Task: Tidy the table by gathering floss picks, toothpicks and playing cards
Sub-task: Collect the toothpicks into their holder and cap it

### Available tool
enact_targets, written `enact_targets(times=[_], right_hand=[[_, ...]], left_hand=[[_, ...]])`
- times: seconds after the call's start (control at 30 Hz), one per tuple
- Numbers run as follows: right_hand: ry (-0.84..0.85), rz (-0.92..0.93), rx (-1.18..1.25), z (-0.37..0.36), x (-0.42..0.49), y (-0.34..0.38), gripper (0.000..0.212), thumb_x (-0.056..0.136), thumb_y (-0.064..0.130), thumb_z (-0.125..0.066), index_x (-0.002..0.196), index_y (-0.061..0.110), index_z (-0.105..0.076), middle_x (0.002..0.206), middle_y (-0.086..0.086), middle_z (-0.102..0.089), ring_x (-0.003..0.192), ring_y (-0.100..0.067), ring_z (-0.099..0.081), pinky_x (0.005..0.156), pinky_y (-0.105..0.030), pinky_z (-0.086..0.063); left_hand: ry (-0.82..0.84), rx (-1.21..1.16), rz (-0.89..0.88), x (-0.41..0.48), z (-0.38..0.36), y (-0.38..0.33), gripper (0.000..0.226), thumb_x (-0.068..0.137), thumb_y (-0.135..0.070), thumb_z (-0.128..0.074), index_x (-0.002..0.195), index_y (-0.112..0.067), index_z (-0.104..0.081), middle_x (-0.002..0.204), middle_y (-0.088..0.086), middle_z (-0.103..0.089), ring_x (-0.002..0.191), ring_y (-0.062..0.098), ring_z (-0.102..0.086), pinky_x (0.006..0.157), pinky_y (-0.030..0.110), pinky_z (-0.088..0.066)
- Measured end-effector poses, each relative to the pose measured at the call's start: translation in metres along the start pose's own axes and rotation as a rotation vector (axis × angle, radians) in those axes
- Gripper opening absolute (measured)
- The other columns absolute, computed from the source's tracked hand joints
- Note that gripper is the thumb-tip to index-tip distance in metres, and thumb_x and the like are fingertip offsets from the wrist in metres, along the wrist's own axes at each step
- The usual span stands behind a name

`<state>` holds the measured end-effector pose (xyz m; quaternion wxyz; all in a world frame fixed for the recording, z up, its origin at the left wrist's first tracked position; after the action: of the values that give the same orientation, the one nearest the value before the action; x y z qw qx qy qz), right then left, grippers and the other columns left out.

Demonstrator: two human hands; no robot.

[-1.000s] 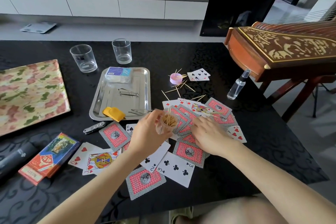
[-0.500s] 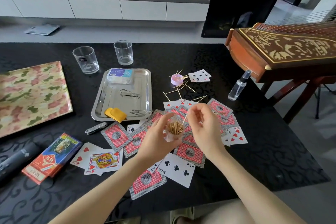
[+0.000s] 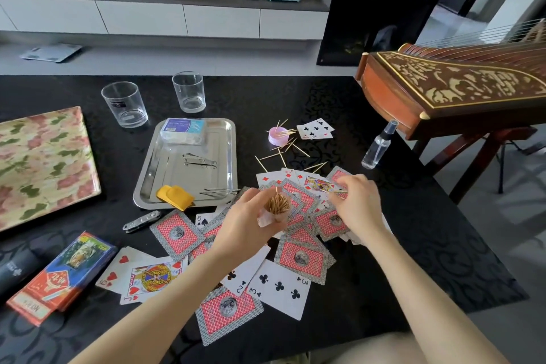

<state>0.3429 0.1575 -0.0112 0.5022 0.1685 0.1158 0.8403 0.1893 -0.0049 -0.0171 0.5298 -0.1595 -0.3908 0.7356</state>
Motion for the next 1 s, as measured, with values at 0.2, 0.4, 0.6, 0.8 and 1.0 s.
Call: enact_targets(times=[0.2,0.4,0.6,0.8,1.0], right_hand=[[0.156,0.114,-0.258,-0.007,0.030,-0.021,0.024,0.089,0.041,-0.057,0.099,0.020,-0.062,0.104,-0.001,-0.060,0.099,-0.022,-0.050,0.083,-0.032,-0.042],[0.258,0.202,-0.347,-0.012,0.041,-0.018,0.025,0.097,0.033,-0.045,0.094,0.012,-0.058,0.101,-0.002,-0.058,0.097,-0.022,-0.050,0.086,-0.033,-0.040],[0.211,0.260,-0.101,0.010,0.025,0.021,0.020,0.099,0.023,-0.041,0.091,0.011,-0.055,0.092,-0.001,-0.060,0.083,-0.018,-0.056,0.069,-0.033,-0.046],[0.301,0.509,-0.189,0.044,-0.010,0.068,0.019,0.100,0.028,-0.039,0.084,0.018,-0.041,0.065,0.009,-0.043,0.055,-0.007,-0.039,0.048,-0.020,-0.025],[0.270,0.669,-0.260,0.029,-0.016,0.102,0.015,0.095,0.015,-0.050,0.100,0.010,-0.063,0.096,-0.004,-0.059,0.091,-0.019,-0.057,0.064,-0.025,-0.033]], left_hand=[[0.032,-0.012,0.058,0.007,0.000,0.001,0.085,0.077,-0.029,-0.075,0.144,-0.039,-0.023,0.118,-0.007,-0.053,0.107,0.011,-0.054,0.088,0.025,-0.050],[0.028,-0.098,0.152,0.015,-0.001,0.003,0.107,0.073,-0.031,-0.078,0.147,-0.040,-0.002,0.123,-0.003,-0.054,0.112,0.014,-0.054,0.091,0.034,-0.050],[0.004,-0.122,0.224,0.021,-0.004,0.008,0.094,0.070,-0.032,-0.080,0.146,-0.027,-0.024,0.114,-0.009,-0.055,0.103,0.010,-0.056,0.081,0.026,-0.054],[-0.042,-0.003,0.154,0.020,0.000,0.003,0.074,0.070,-0.028,-0.080,0.134,-0.024,-0.043,0.122,-0.004,-0.059,0.104,0.011,-0.057,0.082,0.023,-0.051],[-0.050,0.075,0.036,0.019,0.000,-0.012,0.063,0.069,-0.027,-0.081,0.125,-0.017,-0.054,0.119,-0.004,-0.059,0.104,0.014,-0.058,0.089,0.028,-0.050]])
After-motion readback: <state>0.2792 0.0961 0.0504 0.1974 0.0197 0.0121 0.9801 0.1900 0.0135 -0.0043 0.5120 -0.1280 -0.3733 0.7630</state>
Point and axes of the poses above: each hand's wrist, its own x-axis towards the middle knuckle, its own z-axis out of the back of the hand, y = z × x, the point moved 3 cm from there along x, towards the middle knuckle
